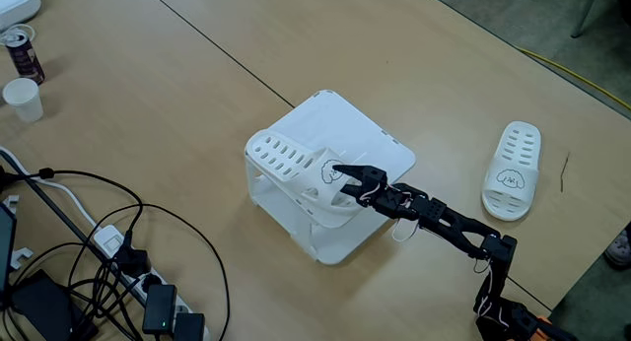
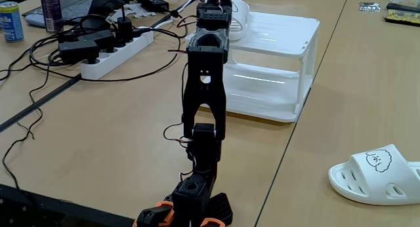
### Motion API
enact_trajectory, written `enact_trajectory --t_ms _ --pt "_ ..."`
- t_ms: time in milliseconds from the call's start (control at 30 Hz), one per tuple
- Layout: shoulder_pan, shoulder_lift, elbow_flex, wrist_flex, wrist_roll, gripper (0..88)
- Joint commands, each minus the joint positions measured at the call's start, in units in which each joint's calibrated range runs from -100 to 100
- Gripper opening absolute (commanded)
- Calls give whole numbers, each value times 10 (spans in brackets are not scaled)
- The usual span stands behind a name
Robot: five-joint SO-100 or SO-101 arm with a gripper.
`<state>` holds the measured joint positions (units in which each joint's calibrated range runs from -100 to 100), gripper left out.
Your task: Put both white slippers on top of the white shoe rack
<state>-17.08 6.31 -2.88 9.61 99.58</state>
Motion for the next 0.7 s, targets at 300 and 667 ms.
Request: enact_trajectory --t_ms 300,667 --pt "-4 -77 104 0 4 187" --pt "-1 -168 172 0 4 185"
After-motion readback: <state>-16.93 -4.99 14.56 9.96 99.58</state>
